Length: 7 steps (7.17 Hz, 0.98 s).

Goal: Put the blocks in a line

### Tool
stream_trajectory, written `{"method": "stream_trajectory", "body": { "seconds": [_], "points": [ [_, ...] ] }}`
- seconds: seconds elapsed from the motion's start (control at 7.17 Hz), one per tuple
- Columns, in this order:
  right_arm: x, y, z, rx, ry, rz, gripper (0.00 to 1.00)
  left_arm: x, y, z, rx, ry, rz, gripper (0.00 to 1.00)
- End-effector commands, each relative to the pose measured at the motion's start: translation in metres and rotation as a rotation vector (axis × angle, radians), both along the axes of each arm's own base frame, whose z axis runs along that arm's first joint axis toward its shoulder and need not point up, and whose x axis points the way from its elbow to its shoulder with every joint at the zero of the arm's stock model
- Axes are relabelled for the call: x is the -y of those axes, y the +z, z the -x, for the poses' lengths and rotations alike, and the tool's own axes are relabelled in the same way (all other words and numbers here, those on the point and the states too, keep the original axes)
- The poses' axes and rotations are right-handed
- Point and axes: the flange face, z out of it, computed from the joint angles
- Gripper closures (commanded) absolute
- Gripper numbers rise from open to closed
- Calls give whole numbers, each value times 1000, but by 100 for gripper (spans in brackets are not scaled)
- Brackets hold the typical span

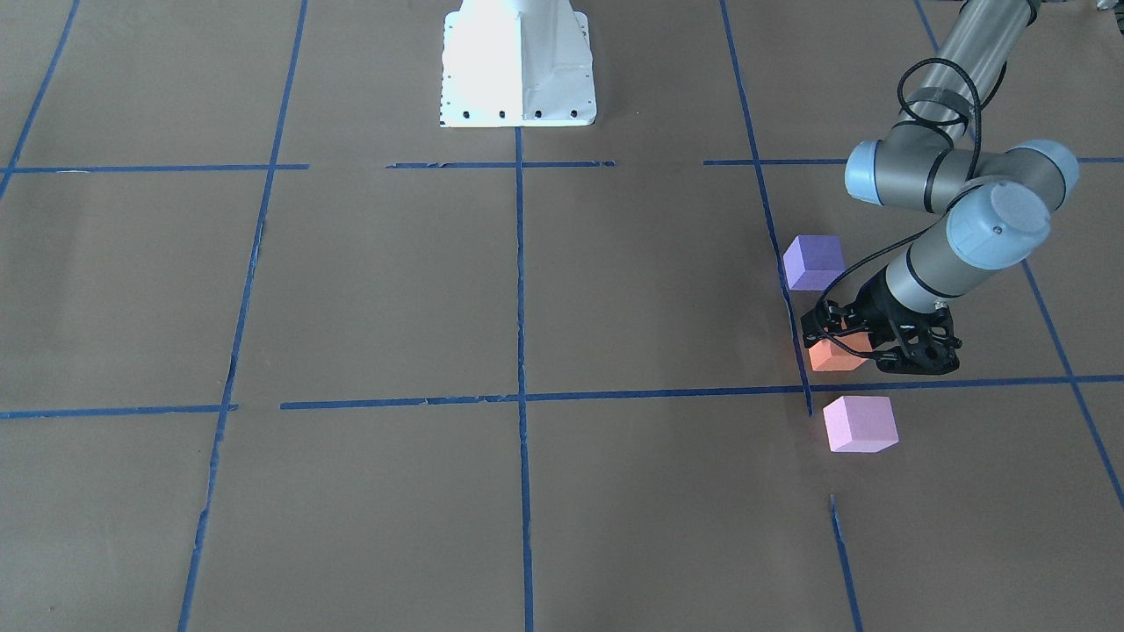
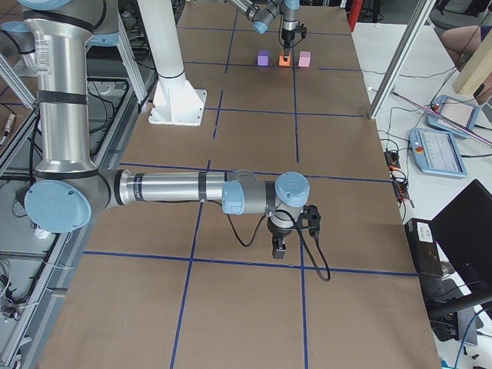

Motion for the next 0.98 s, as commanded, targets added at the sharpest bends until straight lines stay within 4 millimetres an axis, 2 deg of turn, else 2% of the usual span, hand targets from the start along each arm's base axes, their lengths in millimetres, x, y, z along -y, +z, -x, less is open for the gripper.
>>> {"method": "stream_trajectory", "body": {
  "seconds": [0.0, 0.42, 0.56, 0.7, 0.84],
  "points": [
    [0, 0, 0, 0, 0, -1, 0, -9, -22, 30, -8, -37, -51, 0],
    [0, 0, 0, 0, 0, 1, 0, 2, -76, 119, 53, -108, -64, 0],
    [0, 0, 0, 0, 0, -1, 0, 3, -78, 126, 59, -97, -79, 0],
    [0, 0, 0, 0, 0, -1, 0, 4, -67, 130, 75, -55, -112, 0],
    [0, 0, 0, 0, 0, -1, 0, 10, -38, 178, 100, -44, -145, 0]
  ]
}}
